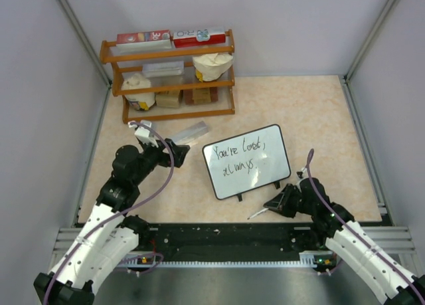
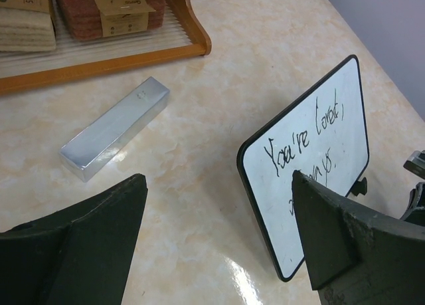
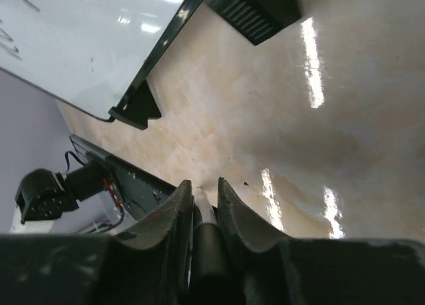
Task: Write a sentence on the whiteboard
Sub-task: Put down the whiteboard marker without the cap at the corner of the board, then reset both arms
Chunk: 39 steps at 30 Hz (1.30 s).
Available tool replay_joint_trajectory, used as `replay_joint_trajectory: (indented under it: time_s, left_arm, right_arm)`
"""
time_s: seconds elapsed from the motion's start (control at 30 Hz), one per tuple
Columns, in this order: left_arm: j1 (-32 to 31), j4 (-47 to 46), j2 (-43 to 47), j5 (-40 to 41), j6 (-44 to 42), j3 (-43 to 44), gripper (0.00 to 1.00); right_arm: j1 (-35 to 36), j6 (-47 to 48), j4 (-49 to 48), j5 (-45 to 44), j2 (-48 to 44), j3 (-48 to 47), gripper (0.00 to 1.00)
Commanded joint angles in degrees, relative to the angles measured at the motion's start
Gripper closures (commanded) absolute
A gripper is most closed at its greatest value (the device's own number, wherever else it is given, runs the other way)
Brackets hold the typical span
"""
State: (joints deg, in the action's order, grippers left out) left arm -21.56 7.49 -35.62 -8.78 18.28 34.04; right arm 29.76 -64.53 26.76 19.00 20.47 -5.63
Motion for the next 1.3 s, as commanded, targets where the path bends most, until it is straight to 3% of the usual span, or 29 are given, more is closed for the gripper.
replay_joint_trajectory:
  time_s: [0.0, 0.1, 0.3, 0.63, 0.7, 1.0, 1.27]
  left_arm:
    - [-0.2, -3.1, -1.5, -2.0, -0.4, 2.8, 0.07]
    - [-0.2, -3.5, -2.2, -2.6, -0.4, 2.6, 0.07]
    - [-0.2, -4.2, -3.0, -4.0, -0.4, 2.3, 0.05]
    - [-0.2, -6.6, -3.6, -8.5, -0.6, 1.4, 0.01]
    - [-0.1, -6.6, -3.8, -8.3, -0.4, 1.1, 0.01]
    - [-0.1, -3.5, -8.5, 0.1, 2.6, 1.7, 0.01]
    - [-0.1, 0.5, -11.1, 8.2, 4.0, 3.0, 0.01]
  right_arm:
    - [-2.1, -0.2, -0.2, -3.2, 1.2, -0.3, 0.63]
    - [-2.7, -0.7, -0.1, -2.8, 1.8, 0.0, 0.37]
    - [-3.0, 0.3, -0.1, -4.0, 1.7, -2.5, 0.15]
    - [-3.0, 8.7, 0.0, -7.7, 6.2, -11.1, 0.08]
    - [-3.0, 11.4, 0.0, -8.8, 7.7, -12.7, 0.01]
    - [-3.0, 23.8, 0.5, -19.1, 12.5, -22.7, 0.01]
    - [-3.1, 34.9, 0.5, -33.8, 13.4, -28.7, 0.01]
